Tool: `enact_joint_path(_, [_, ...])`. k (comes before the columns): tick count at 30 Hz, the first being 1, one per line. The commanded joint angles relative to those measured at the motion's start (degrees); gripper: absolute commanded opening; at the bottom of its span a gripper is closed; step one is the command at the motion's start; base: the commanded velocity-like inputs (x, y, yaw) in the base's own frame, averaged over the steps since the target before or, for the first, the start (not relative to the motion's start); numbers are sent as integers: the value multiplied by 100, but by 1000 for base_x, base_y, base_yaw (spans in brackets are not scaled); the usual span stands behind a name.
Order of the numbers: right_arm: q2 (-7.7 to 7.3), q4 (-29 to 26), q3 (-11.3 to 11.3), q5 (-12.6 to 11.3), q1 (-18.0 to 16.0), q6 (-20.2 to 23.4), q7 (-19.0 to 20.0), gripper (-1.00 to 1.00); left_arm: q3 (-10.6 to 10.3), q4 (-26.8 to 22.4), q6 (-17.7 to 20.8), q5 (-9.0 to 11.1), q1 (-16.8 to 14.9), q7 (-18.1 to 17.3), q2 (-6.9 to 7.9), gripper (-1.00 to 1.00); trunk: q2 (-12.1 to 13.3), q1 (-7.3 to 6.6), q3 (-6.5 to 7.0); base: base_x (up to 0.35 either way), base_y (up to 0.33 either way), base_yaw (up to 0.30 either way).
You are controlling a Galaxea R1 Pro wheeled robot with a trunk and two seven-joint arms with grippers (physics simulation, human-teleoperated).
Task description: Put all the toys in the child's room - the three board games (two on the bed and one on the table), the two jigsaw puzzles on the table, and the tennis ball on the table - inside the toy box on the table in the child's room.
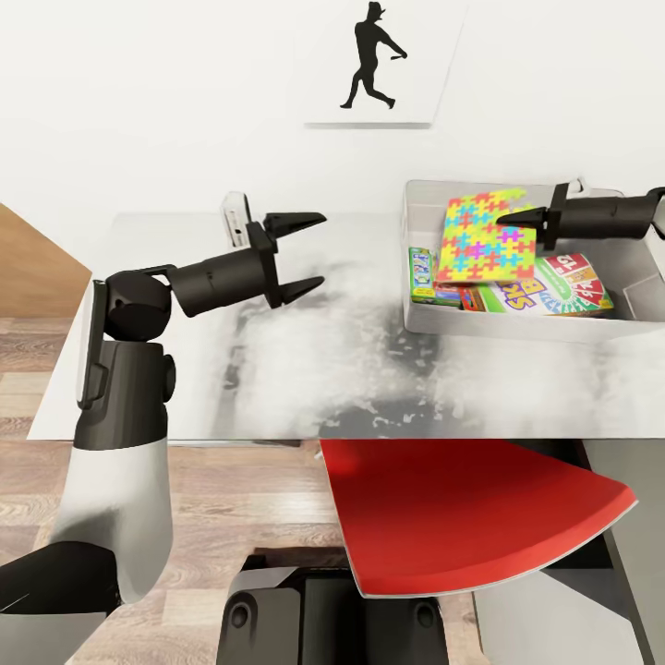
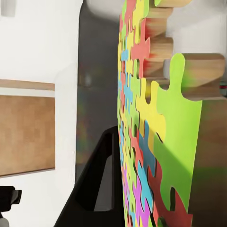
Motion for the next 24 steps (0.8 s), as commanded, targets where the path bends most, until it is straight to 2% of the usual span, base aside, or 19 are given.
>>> enact_joint_path(1, [-9,5,27,11,-19,10,36,-100,6,-1,4,51,-6,82,-11,100,-9,3,-7,0,0,0])
enact_joint_path(24, [-15,13,5,-31,-52,10,27,-100,2,0,-10,61,-153,177,-44,100,-9,3,-18,0,0,0])
